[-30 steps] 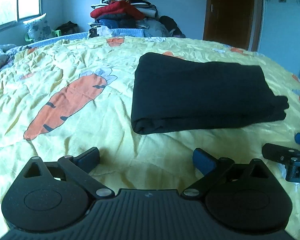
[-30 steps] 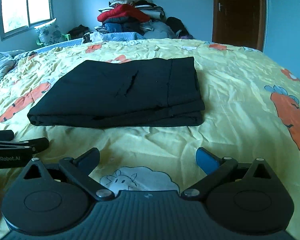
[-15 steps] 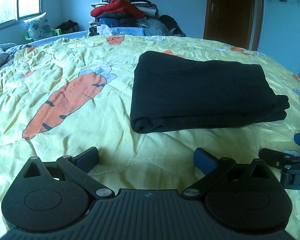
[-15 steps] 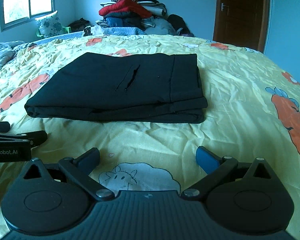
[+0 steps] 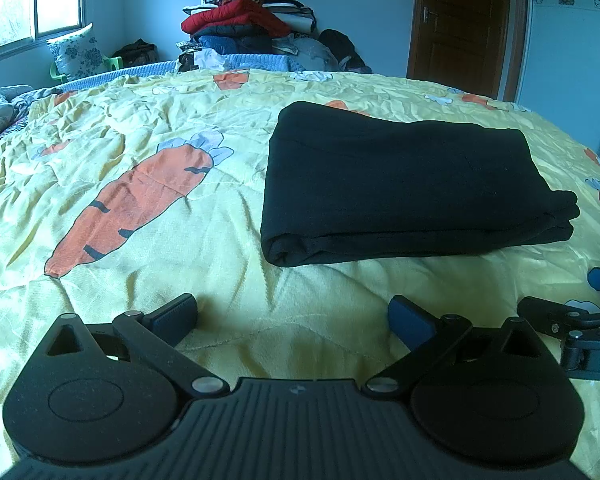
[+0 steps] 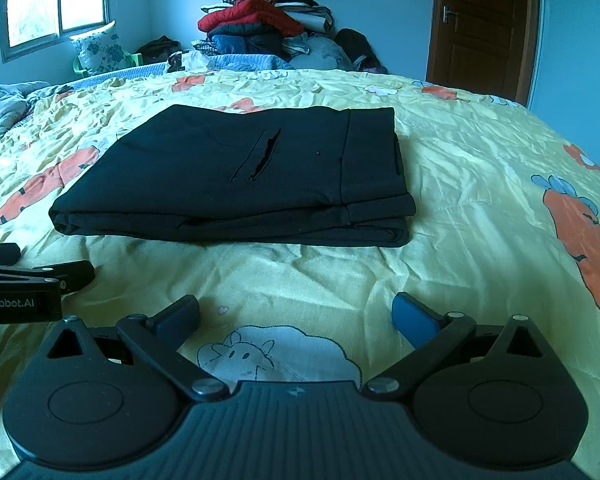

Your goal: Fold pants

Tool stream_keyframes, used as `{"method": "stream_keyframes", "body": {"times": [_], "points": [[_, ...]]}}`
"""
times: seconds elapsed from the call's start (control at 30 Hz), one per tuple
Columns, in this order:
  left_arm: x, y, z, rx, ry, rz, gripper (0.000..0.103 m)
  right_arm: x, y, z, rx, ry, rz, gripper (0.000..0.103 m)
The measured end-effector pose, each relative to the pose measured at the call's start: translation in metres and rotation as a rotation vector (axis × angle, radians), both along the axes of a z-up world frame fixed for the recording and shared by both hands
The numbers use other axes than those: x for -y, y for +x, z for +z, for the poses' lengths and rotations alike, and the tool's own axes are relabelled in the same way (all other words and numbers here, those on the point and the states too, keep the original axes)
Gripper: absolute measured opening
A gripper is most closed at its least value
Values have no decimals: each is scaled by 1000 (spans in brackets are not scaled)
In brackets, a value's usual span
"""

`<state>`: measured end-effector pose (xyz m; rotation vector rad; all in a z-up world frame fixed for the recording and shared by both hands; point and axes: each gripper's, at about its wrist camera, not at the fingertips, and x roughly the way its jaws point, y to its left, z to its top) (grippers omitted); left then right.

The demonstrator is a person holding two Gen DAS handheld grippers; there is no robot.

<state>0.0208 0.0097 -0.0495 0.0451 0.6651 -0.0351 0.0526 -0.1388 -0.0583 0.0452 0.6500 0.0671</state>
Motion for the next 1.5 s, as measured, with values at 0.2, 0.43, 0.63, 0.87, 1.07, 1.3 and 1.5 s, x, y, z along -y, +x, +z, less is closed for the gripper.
{"method": "stream_keyframes", "body": {"times": [0.2,0.43,0.63,0.87,1.07,1.3,1.5], "points": [[2,-3,-1,1,2,48,103,-4,1,0,-2,-13,0,103],[1,-3,-1,0,-6,49,103,-4,1,0,-2,-12,0,103],[1,-3,0,0,-7,49,103,-4,1,0,-2,-12,0,103],[1,-3,0,0,-7,49,103,-4,1,0,-1,-12,0,103],[1,-3,0,0,-7,49,103,-4,1,0,-1,-9,1,103],[1,-3,0,0,-8,49,103,-6,0,0,-2,-20,3,103],[1,-3,0,-1,-7,49,103,-5,1,0,-2,-20,3,103]]}}
